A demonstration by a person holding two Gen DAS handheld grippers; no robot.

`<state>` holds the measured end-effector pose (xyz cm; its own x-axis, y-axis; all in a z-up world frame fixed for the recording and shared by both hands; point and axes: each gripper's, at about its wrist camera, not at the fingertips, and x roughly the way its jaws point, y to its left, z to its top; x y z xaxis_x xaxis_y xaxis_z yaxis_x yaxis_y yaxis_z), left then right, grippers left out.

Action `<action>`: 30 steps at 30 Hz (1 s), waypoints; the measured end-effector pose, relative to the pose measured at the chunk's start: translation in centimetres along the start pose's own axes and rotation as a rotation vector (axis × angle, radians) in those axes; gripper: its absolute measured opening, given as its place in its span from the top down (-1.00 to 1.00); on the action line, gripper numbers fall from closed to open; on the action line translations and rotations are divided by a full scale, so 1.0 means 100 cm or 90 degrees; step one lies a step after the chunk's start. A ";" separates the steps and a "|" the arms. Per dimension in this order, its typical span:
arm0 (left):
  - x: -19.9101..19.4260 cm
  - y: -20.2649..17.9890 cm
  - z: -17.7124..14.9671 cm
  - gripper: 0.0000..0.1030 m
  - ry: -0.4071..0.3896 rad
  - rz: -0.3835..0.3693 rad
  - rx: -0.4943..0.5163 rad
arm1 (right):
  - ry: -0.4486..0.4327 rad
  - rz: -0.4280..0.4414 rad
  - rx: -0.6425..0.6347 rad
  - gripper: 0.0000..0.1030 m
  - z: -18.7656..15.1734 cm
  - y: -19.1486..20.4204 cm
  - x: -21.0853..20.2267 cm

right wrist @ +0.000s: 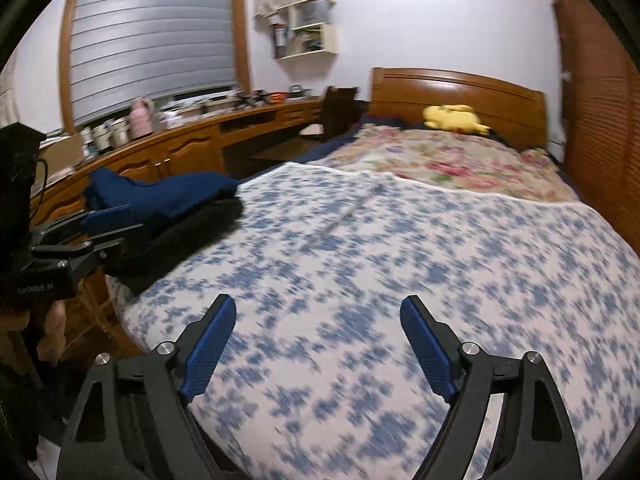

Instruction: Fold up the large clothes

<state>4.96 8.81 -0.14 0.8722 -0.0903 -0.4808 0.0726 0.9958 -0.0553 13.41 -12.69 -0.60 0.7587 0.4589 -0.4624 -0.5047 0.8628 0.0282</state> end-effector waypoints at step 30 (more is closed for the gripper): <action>-0.042 -0.106 0.002 -0.50 -0.052 -0.010 0.022 | -0.141 -0.171 0.120 -0.72 -0.050 -0.002 -0.166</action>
<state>0.64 -1.31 2.63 0.9069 -0.1065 -0.4077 0.1028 0.9942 -0.0310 -1.17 -21.60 2.64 0.9345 0.2279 -0.2734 -0.2067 0.9728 0.1042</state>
